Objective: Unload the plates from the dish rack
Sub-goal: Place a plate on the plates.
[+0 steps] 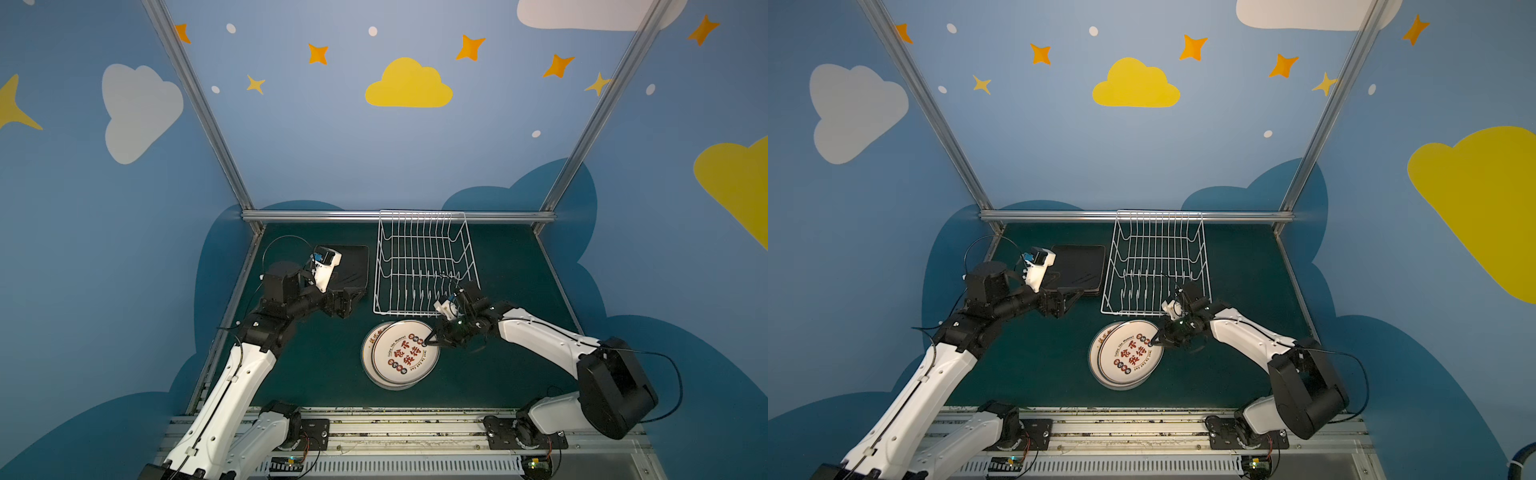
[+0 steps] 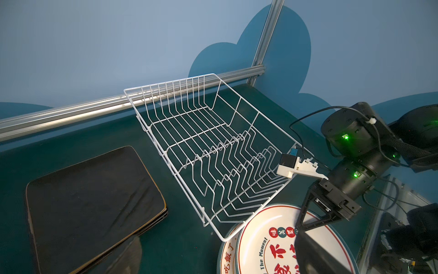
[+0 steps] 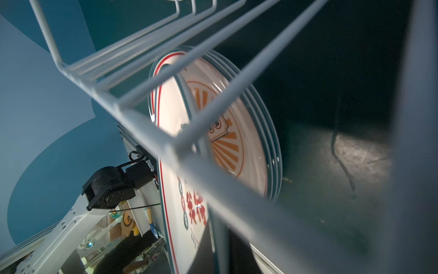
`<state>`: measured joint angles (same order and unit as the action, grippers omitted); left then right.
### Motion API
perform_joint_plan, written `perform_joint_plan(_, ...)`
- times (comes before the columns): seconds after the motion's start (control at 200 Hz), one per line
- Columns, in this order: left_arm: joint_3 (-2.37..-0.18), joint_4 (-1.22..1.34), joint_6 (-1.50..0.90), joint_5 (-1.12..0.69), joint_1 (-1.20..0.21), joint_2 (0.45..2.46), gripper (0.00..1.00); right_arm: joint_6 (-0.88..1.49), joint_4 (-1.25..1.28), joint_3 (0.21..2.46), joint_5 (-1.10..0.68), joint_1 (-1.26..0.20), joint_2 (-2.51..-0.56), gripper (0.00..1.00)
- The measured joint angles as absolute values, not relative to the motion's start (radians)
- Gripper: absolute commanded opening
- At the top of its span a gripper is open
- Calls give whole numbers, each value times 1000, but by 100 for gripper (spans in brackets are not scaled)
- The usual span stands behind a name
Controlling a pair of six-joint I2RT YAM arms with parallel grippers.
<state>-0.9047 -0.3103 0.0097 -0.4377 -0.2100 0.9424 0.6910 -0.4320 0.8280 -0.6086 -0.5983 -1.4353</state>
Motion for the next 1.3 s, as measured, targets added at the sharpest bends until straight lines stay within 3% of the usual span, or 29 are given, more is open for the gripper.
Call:
perform_joint_plan(0.12, -904, -293, 7, -442, -209, 957, 100, 685, -435, 844, -623, -605, -1453, 15)
perform_joint_plan(0.636, -892, -223, -1, -472, -191, 991, 100, 646, -595, 983, -647, -614, -1584, 37)
perform_joint_plan(0.736, -877, -211, -4, -475, -186, 997, 100, 647, -633, 999, -643, -618, -1584, 49)
perform_joint_plan(1.046, -871, -175, -16, -485, -170, 1034, 100, 647, -731, 1067, -617, -626, -1625, 53)
perform_joint_plan(1.302, -871, -165, -24, -502, -152, 1055, 100, 638, -786, 1127, -608, -631, -1682, 63)
